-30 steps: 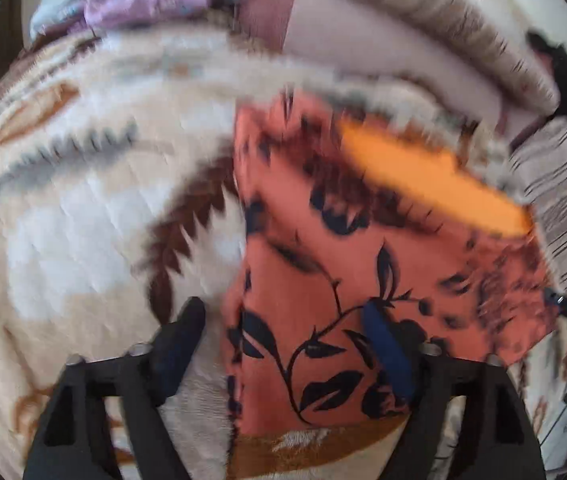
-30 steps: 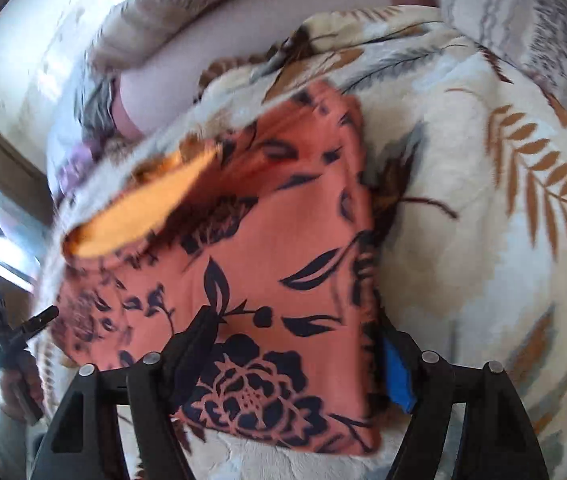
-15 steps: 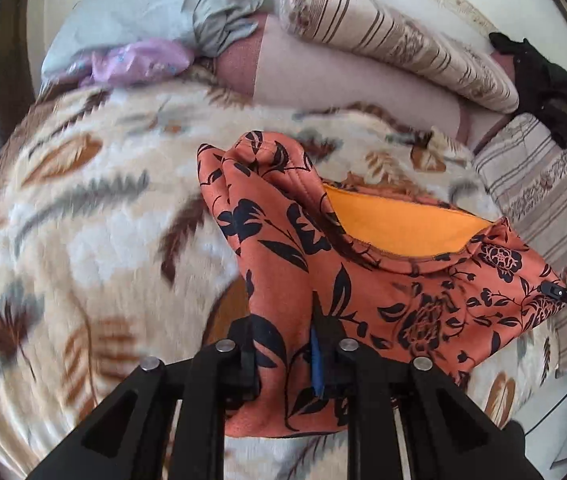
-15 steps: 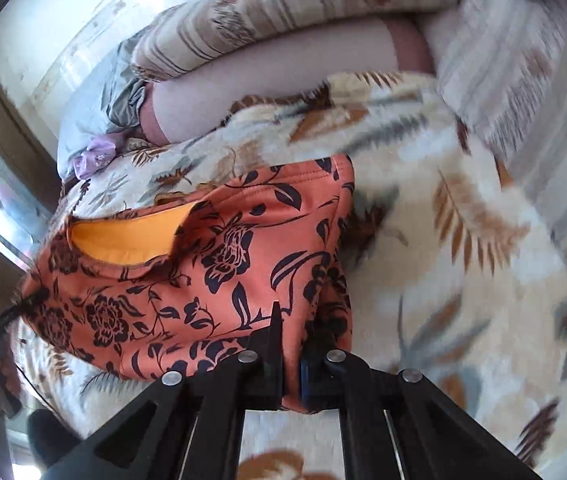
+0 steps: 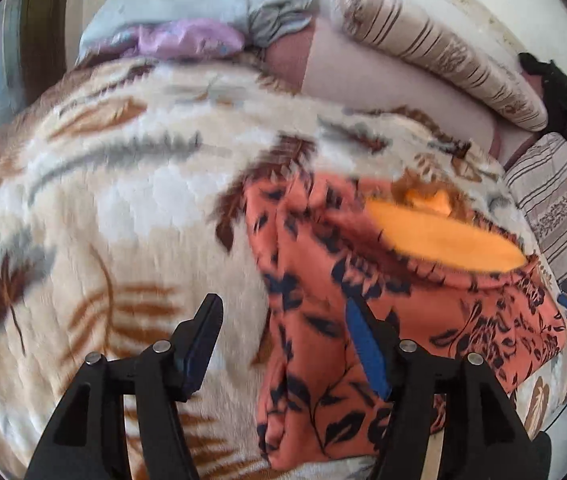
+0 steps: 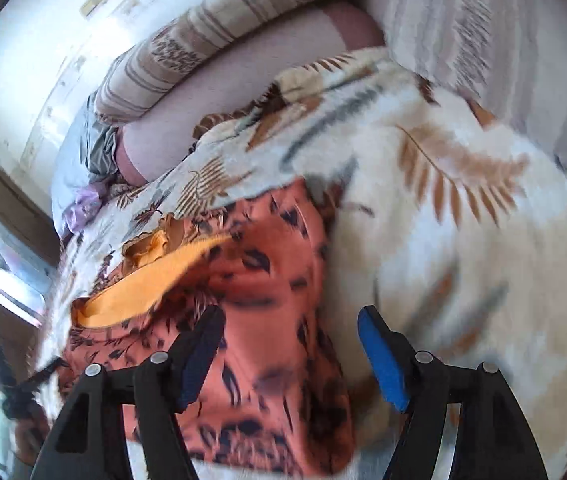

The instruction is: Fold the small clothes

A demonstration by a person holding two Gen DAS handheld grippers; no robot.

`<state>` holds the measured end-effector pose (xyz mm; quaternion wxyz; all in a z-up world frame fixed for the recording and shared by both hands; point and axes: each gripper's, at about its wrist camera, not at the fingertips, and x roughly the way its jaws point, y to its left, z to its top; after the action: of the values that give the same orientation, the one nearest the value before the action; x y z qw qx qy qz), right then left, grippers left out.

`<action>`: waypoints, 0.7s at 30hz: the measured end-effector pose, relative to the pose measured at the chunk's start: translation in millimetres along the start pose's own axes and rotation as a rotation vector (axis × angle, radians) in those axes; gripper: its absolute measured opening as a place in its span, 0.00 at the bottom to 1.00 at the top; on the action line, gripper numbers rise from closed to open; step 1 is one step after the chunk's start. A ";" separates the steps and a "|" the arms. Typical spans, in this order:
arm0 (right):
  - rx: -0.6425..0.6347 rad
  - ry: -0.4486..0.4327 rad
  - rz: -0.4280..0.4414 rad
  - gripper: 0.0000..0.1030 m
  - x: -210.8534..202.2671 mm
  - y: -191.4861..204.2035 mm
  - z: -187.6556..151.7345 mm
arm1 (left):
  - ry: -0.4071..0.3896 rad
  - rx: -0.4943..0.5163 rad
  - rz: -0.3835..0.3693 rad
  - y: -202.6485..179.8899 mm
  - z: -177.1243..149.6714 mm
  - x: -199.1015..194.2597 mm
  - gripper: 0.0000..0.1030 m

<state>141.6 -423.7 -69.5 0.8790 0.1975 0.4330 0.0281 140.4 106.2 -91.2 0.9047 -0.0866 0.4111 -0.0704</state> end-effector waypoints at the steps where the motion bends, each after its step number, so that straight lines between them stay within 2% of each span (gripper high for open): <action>1: -0.026 0.001 -0.014 0.72 6.4 2.3 7.4 | -0.018 0.052 -0.011 -2.3 7.1 -1.3 0.63; 4: -0.096 0.043 -0.058 0.71 31.3 11.8 28.0 | 0.000 0.244 -0.010 -13.0 27.4 11.5 0.63; 6: -0.108 0.063 -0.050 0.71 39.9 8.3 30.2 | 0.037 0.335 -0.009 -17.5 42.4 25.8 0.63; 11: -0.114 0.082 -0.022 0.71 51.2 -1.0 29.5 | 0.081 0.396 -0.045 -24.6 67.5 55.3 0.63; 14: -0.130 0.091 -0.017 0.71 57.2 -2.0 31.1 | 0.156 0.409 -0.035 -29.4 73.9 85.7 0.61; 15: -0.136 0.094 -0.022 0.70 60.8 -2.2 32.5 | 0.168 0.406 -0.022 -29.7 73.7 92.3 0.55; 16: -0.135 0.103 -0.025 0.69 65.2 -3.5 34.2 | 0.180 0.406 -0.007 -30.1 72.9 97.5 0.26; 17: -0.131 0.114 -0.026 0.66 69.0 -4.4 35.3 | 0.188 0.404 0.016 -30.8 72.2 101.5 0.07; 18: -0.131 0.128 -0.020 0.47 72.9 -4.3 36.4 | 0.175 0.397 0.022 -31.2 71.7 100.8 0.06; 19: -0.140 0.146 -0.021 0.34 77.1 -2.7 37.2 | 0.160 0.395 0.022 -32.4 70.8 98.2 0.06; 21: -0.169 0.150 -0.044 0.18 80.5 3.4 38.6 | 0.105 0.429 0.058 -38.0 68.5 86.9 0.06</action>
<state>222.1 -415.3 -107.5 0.8580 0.1105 0.4981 0.0597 246.7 58.7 -102.3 0.8815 0.1236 0.4354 -0.1345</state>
